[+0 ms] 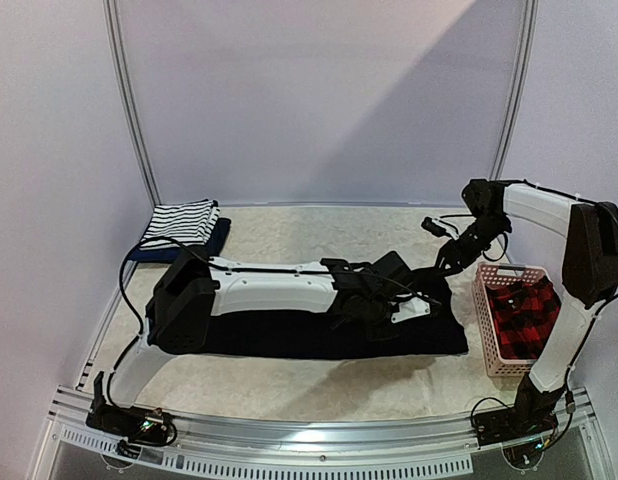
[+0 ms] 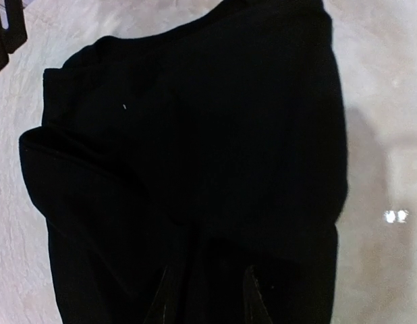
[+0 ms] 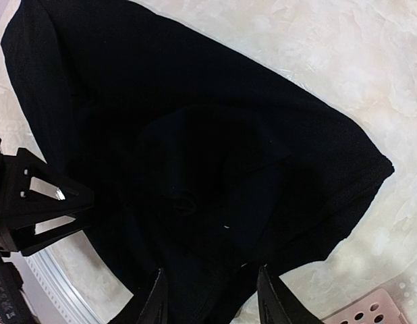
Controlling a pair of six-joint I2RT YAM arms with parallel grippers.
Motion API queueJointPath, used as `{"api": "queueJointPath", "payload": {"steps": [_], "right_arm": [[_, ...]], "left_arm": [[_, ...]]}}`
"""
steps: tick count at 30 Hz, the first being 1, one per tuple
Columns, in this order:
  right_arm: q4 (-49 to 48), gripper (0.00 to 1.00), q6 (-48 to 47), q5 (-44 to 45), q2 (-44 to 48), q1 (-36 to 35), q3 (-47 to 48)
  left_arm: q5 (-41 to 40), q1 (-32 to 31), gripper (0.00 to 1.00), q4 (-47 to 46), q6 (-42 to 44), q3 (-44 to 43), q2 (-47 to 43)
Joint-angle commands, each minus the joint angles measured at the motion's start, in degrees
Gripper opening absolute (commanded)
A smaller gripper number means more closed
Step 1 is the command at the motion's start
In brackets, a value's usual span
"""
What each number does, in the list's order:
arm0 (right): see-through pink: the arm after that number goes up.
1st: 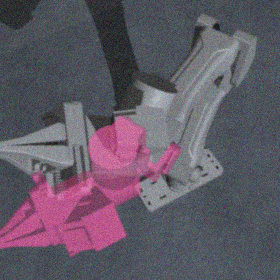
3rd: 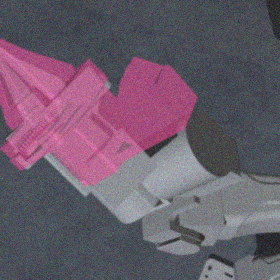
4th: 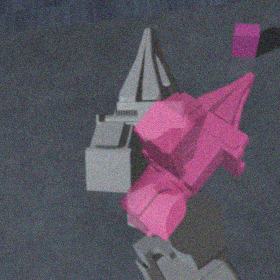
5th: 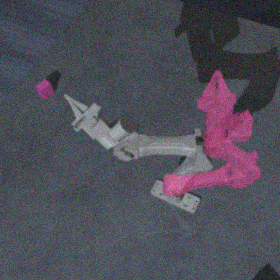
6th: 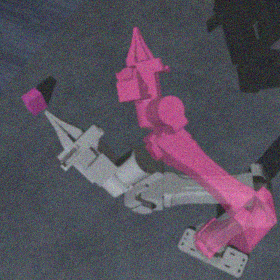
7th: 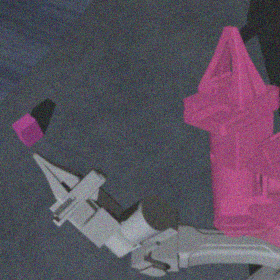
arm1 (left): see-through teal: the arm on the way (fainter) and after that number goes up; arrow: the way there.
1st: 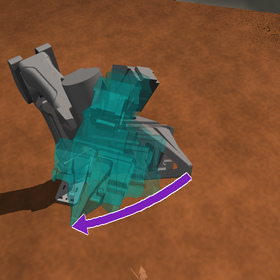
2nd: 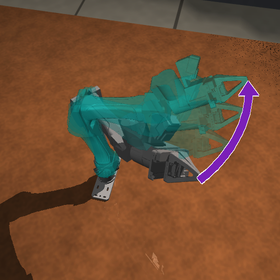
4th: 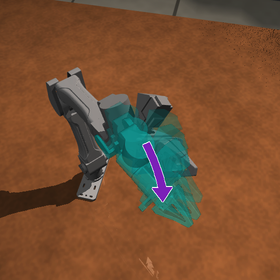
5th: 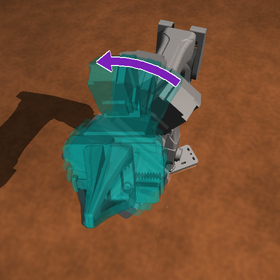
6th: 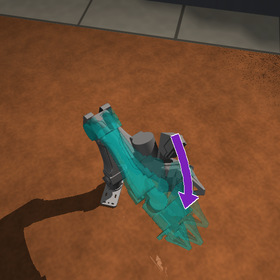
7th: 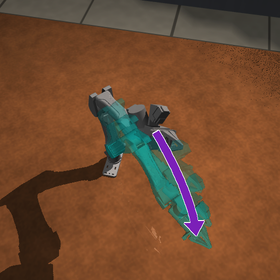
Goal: Fold and stack the mixed laundry pile
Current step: Smooth out the rectangle-folded T-shirt at the center of the board.
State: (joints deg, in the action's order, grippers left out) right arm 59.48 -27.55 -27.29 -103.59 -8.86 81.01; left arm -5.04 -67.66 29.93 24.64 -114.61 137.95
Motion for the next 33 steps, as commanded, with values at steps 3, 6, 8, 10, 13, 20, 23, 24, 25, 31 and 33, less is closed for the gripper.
{"api": "queueJointPath", "payload": {"steps": [3, 6, 8, 10, 13, 20, 23, 24, 25, 31, 33], "right_arm": [[0.06, 0.46, -0.66, -0.79, -1.74, 0.34, -0.32], [0.1, 0.46, -0.57, -1.01, -2.24, 0.33, -0.5], [-0.05, 0.46, -0.57, -1.01, -2.55, 0.34, -0.66], [-0.22, 0.46, -0.51, -0.93, -2.65, 0.34, -0.76], [-0.33, 0.46, -0.49, -0.93, -2.72, 0.34, -0.99], [-0.73, 0.46, -1.01, -0.75, -3.02, 0.38, -1.72], [-0.82, 0.46, -1.01, -0.84, -3.02, 0.33, -1.8], [-0.78, 0.46, -1.02, -0.9, -2.95, 0.4, -1.87], [-0.8, 0.46, -1.09, -1.04, -2.86, 0.35, -1.95], [-0.43, 0.46, -2.54, -1.63, -2.58, 0.36, -2.8], [-0.3, 0.46, -2.83, -1.46, -2.55, 0.31, -2.96]], "left_arm": [[-5.58, 0.02, 0.35, 0.65, 0.57, -3.6, 3.99], [-5.17, 0.37, 0.32, -0.18, 0.29, -3.54, 4.46], [-5.07, 0.5, 0.28, -0.41, 0.06, -3.72, 4.83], [-5.02, 0.64, 0.2, -0.76, -0.39, -3.77, 4.82], [-5.08, 1.0, 0.06, -1.44, -1.43, -3.76, 4.19], [-4.59, 2.97, 0.0, -2.91, -4.69, -3.07, 0.79], [-4.28, 5.08, 0.0, -4.8, -8.53, -1.4, -1.45], [-4.11, 5.91, 0.0, -5.74, -10.22, -0.36, -2.18], [-3.47, 6.74, 0.0, -6.84, -11.75, 0.71, -3.17], [8.95, 9.82, 0.11, -12.39, -14.26, 6.79, -6.88], [11.18, 8.7, 0.23, -11.11, -10.91, 6.05, -6.14]]}}
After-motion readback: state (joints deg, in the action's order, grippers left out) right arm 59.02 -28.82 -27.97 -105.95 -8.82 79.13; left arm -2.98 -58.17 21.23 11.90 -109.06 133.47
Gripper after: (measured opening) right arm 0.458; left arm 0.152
